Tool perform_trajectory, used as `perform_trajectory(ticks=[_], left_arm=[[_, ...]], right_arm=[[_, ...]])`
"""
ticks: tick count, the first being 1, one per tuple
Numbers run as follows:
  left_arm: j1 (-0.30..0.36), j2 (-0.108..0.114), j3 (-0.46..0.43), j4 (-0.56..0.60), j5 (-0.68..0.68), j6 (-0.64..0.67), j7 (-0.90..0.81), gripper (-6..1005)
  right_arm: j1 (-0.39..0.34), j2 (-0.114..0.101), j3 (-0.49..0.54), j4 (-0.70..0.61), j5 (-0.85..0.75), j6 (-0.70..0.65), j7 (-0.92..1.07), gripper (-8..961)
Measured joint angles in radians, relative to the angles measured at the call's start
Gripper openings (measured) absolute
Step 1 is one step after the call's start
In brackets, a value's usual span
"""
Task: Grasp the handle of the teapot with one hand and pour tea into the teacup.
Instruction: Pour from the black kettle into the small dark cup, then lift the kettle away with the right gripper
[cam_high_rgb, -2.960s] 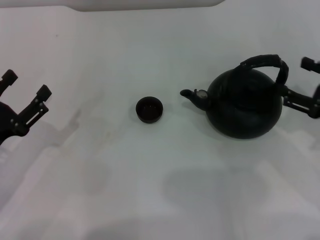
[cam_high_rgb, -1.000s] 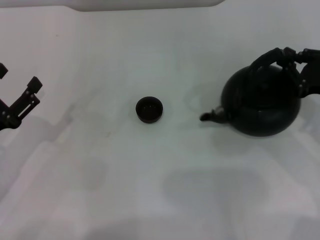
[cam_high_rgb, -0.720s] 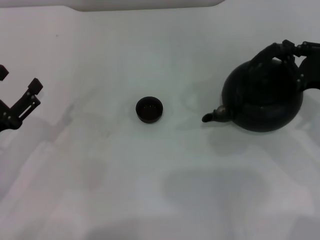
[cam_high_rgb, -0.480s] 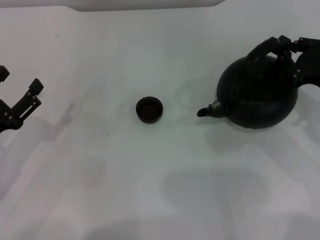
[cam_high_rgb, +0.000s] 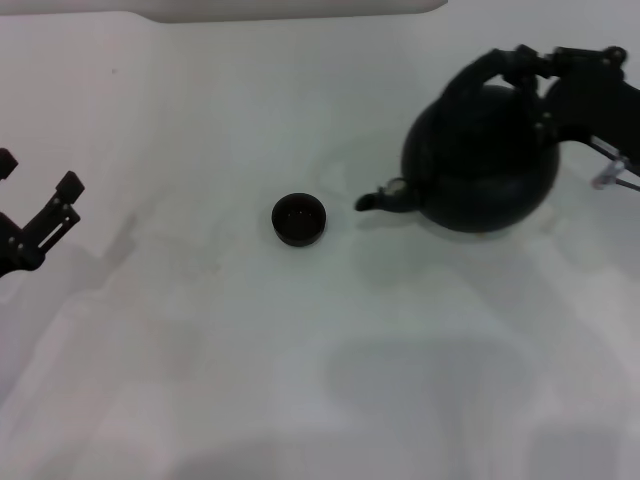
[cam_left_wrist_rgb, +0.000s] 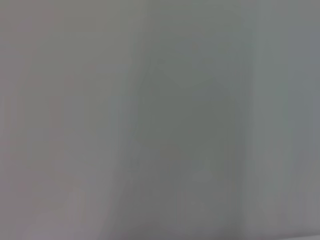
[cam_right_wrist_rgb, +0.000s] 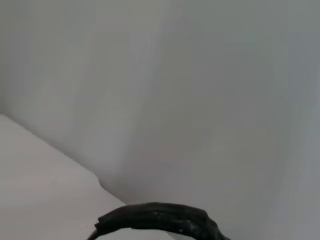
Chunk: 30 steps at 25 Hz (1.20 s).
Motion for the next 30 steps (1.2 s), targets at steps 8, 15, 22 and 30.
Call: perform_trajectory(ticks=[8, 15, 22, 30], left_arm=[[0.003, 0.001, -0.001, -0.011, 0.002, 0.016, 0.001, 860], [0.004, 0.001, -0.001, -0.013, 0.001, 0.018, 0.001, 859], [-0.004, 0.001, -0.001, -0.013, 0.001, 0.029, 0.001, 859], [-0.004, 0.002, -0.024, -0.013, 0.005, 0.031, 0.001, 859]], right_arm=[[0.009, -0.002, -0.132, 0.112, -0.006, -0.201, -0.033, 125], [0.004, -0.003, -0.210, 0.172, -0.009, -0.333, -0.064, 124], [0.001, -0.005, -0.306, 0.232, -0.010, -0.461, -0.116, 119], [0.008, -0.005, -0.396, 0.283, -0.011, -0.607, -0.157, 113]])
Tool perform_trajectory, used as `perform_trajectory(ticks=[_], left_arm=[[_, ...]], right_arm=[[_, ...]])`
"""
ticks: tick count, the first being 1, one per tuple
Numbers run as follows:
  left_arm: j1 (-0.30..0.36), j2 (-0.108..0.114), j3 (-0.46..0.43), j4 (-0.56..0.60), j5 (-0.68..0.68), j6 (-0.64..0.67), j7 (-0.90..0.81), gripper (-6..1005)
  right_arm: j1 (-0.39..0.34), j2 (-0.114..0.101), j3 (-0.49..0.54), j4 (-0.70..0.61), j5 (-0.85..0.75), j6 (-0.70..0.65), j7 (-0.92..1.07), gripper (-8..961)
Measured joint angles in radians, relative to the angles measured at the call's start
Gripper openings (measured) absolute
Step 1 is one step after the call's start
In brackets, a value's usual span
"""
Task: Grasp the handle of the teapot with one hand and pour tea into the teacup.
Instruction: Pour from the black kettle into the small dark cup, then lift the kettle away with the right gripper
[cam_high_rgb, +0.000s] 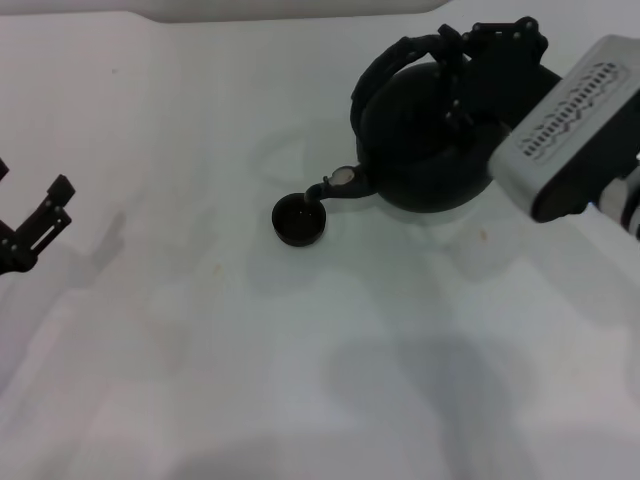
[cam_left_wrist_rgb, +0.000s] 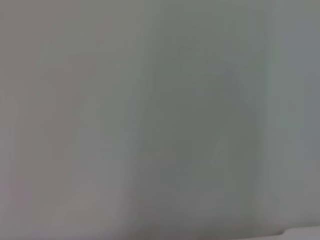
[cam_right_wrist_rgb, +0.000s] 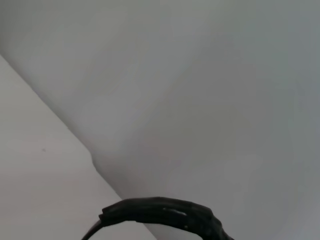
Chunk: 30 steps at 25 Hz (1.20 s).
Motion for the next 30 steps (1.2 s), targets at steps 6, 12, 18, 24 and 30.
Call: perform_trajectory(ticks=[6, 12, 18, 24, 30], left_arm=[[0.000, 0.000, -0.001, 0.000, 0.001, 0.012, 0.000, 859], [-0.006, 0.007, -0.002, 0.001, 0.001, 0.015, 0.000, 859], [-0.014, 0.011, -0.002, 0.000, 0.001, 0.028, 0.000, 860], [-0.027, 0.012, -0.002, 0.001, 0.001, 0.047, 0.000, 860], [-0.039, 0.014, -0.002, 0.000, -0.004, 0.061, 0.000, 860]], right_arm=[[0.011, 0.003, -0.050, 0.019, -0.008, -0.077, -0.023, 111], [0.026, 0.003, -0.093, 0.031, -0.013, -0.148, -0.035, 110], [0.043, 0.005, -0.122, 0.033, -0.021, -0.204, -0.055, 109], [0.069, 0.005, -0.153, 0.035, -0.065, -0.283, -0.055, 108], [0.085, 0.004, -0.153, 0.032, -0.065, -0.292, -0.054, 107]])
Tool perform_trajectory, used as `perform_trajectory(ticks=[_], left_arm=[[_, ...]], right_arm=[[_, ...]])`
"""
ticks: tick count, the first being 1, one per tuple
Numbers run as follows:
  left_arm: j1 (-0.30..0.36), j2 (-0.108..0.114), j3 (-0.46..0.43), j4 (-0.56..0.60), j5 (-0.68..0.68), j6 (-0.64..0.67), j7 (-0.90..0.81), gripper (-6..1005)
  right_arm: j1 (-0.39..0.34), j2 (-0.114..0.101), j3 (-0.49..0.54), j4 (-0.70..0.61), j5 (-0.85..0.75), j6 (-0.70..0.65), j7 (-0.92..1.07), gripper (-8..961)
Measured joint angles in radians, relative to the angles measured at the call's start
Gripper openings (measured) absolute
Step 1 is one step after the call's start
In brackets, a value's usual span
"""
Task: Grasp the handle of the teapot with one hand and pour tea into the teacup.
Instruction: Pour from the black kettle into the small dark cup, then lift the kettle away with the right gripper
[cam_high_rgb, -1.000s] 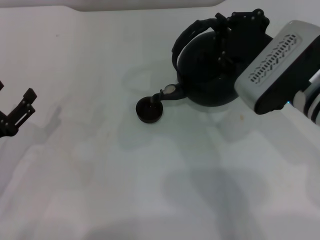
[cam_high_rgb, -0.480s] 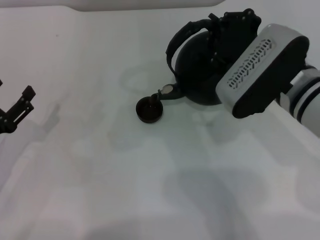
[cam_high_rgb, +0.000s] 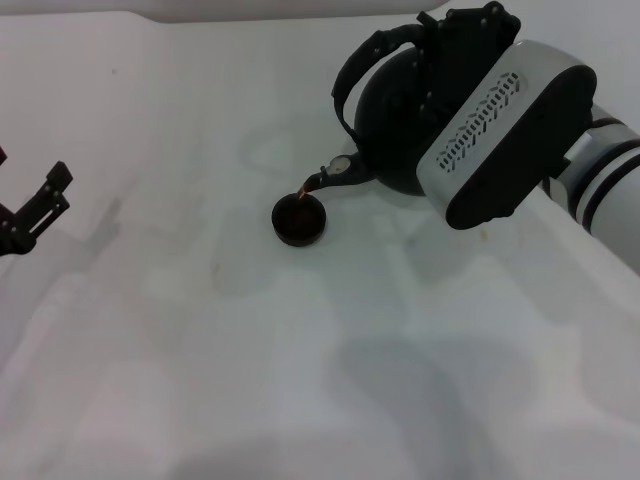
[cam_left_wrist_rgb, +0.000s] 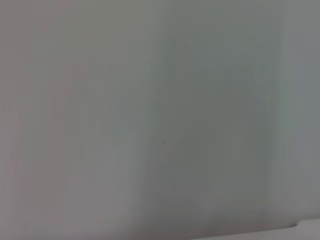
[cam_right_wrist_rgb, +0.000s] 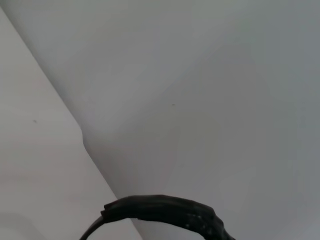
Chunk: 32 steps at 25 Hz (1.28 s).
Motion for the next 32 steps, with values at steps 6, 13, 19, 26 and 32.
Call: perform_trajectory(ticks=[6, 13, 19, 26, 32], left_arm=[[-0.013, 0.002, -0.001, 0.000, -0.001, 0.022, 0.000, 860], [-0.016, 0.005, -0.026, 0.004, 0.002, 0.030, 0.000, 860], [-0.023, 0.006, -0.029, 0.001, 0.004, 0.030, 0.000, 860], [-0.028, 0.009, -0.029, 0.004, 0.003, 0.039, 0.000, 859], [-0.036, 0.008, -0.029, 0.000, 0.003, 0.041, 0.000, 859]], right_arm=[[0.011, 0.000, 0.004, -0.008, 0.000, 0.005, 0.006, 108], [-0.003, -0.004, 0.035, -0.010, 0.009, 0.086, 0.009, 107], [-0.014, -0.003, 0.047, -0.008, 0.010, 0.110, 0.012, 108], [-0.010, -0.003, 0.048, -0.014, 0.011, 0.111, 0.012, 109], [-0.007, -0.002, 0.051, -0.023, 0.011, 0.111, 0.012, 107]])
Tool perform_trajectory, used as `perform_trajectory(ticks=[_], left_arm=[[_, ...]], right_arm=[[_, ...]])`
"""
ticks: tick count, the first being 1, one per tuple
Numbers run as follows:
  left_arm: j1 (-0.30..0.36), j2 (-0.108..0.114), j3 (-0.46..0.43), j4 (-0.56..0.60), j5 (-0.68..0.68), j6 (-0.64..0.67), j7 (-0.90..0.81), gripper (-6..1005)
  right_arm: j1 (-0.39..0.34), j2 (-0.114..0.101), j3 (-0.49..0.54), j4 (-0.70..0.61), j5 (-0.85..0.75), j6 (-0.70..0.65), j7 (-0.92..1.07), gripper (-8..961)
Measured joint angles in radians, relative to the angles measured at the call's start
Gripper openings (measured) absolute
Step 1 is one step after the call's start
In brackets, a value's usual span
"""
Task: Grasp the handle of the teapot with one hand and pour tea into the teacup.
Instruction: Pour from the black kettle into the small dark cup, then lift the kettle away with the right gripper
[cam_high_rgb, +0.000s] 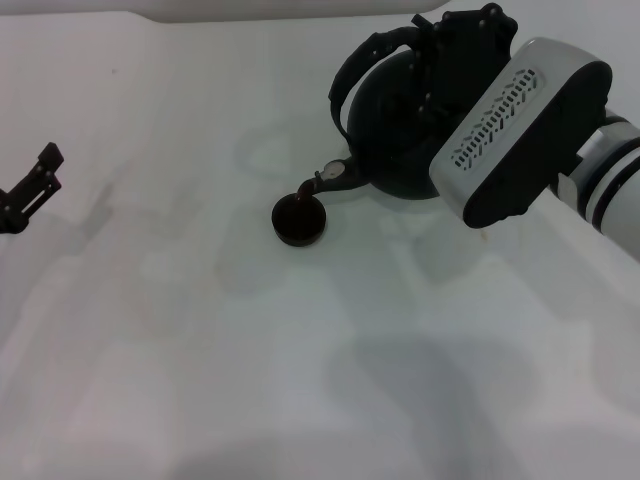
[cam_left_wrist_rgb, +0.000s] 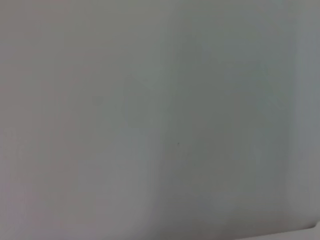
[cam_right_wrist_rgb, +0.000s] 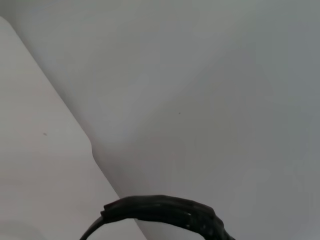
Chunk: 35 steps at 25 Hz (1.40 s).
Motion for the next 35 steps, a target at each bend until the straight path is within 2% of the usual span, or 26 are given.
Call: perform_trajectory(ticks=[35], left_arm=[[-0.005, -0.006, 0.000, 0.000, -0.003, 0.015, 0.000, 860]], right_arm=[[0.000, -0.003, 0.007, -0.017, -0.008, 0.009, -0.012, 105]])
